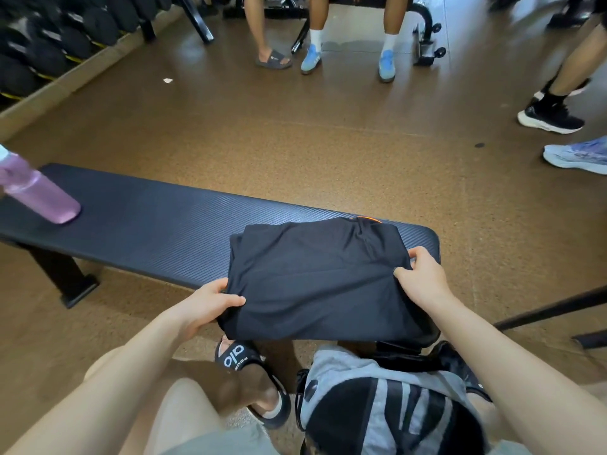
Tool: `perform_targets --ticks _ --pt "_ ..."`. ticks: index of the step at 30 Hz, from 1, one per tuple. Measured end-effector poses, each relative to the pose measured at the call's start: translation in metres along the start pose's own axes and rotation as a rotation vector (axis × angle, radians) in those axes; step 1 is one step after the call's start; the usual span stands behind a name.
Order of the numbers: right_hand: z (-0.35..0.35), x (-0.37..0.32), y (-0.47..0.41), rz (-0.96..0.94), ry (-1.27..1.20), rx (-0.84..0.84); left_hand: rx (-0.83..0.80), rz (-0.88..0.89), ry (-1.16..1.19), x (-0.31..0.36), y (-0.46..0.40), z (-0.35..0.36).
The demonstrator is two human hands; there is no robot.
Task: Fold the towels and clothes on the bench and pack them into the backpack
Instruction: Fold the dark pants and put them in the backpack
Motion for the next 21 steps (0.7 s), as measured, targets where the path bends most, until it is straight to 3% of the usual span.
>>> perform_targets --ticks 7,14,21 --pt "-0.002 -0.011 -0.005 0.028 0.100 -0.050 0.018 -0.069 0.005 0.001 0.002 0.007" --pt "0.000 -0.041 -0.014 -0.006 0.029 -0.056 0.249 0.011 -0.002 0.008 -0.023 -0.006" --pt "0.004 -0.050 -0.029 0.008 0.123 -0.044 0.318 0.090 -0.433 0.041 -0.056 -0.014"
Point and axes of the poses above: each hand's wrist, its own y-axis away from the middle knuckle, its own z-axis out of the palm, x = y × z, the point moved 4 cm from there along -y, towards the middle knuckle, and after that the axes turned 15 degrees about z, right-handed, at the moved point
